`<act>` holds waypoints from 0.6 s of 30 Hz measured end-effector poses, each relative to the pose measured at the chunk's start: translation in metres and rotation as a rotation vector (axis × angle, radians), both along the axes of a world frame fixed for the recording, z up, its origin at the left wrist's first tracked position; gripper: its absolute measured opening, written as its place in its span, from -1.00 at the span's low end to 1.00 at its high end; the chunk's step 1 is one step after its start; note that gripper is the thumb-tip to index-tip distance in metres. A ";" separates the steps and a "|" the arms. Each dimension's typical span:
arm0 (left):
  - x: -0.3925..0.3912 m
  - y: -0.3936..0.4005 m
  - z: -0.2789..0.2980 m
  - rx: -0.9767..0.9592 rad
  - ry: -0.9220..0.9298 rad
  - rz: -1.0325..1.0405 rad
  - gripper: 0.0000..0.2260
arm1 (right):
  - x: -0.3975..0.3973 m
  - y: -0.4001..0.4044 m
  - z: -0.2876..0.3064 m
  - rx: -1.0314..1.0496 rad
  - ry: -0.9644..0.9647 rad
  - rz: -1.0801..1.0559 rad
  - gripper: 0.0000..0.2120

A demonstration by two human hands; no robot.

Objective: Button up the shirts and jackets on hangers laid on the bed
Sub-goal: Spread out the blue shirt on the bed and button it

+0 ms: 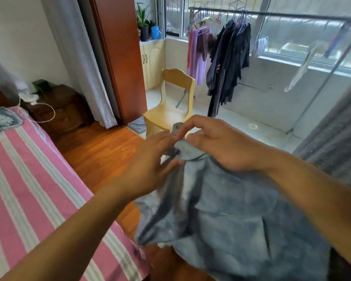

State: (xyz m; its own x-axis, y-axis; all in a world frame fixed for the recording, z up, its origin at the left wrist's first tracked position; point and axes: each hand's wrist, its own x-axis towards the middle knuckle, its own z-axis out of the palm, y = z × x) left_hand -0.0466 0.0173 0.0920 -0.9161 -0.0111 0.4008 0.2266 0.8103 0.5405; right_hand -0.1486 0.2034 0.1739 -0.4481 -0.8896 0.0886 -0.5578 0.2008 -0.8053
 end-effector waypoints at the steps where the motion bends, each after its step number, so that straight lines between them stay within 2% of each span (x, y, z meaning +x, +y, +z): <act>1: 0.004 -0.003 0.007 0.061 -0.049 -0.060 -0.80 | 0.005 0.005 0.005 -0.019 -0.012 -0.009 -0.86; 3: 0.026 -0.009 0.017 0.192 -0.110 -0.111 -0.67 | 0.010 0.012 0.007 -0.004 -0.059 0.000 -0.89; 6: 0.073 -0.020 0.038 0.127 -0.142 -0.083 -0.67 | 0.025 0.003 -0.004 0.163 -0.092 0.160 -0.82; 8: 0.108 -0.037 0.048 0.080 -0.174 0.010 -0.71 | 0.041 -0.019 -0.020 0.314 0.028 0.276 -0.67; 9: 0.130 -0.047 0.054 0.031 -0.200 0.058 -0.70 | 0.049 -0.032 -0.027 0.357 0.116 0.322 -0.63; 11: 0.181 -0.073 0.063 -0.152 -0.284 0.144 -0.59 | 0.066 -0.059 -0.037 0.397 0.231 0.370 -0.66; 14: 0.278 -0.112 0.076 -0.432 -0.406 0.297 -0.57 | 0.101 -0.096 -0.037 0.421 0.285 0.384 -0.74; 16: 0.349 -0.142 0.092 -0.537 -0.355 0.377 -0.62 | 0.141 -0.121 -0.028 0.398 0.287 0.438 -0.75; 18: 0.425 -0.173 0.111 -0.666 -0.254 0.446 -0.65 | 0.196 -0.153 -0.012 0.341 0.293 0.492 -0.67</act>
State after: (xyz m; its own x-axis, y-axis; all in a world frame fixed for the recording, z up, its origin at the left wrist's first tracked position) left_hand 0.3780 -0.1562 0.2027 -0.9452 -0.2281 0.2338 -0.2550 0.9626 -0.0915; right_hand 0.0479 0.0508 0.1617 0.0167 -0.9840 -0.1774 -0.8355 0.0837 -0.5431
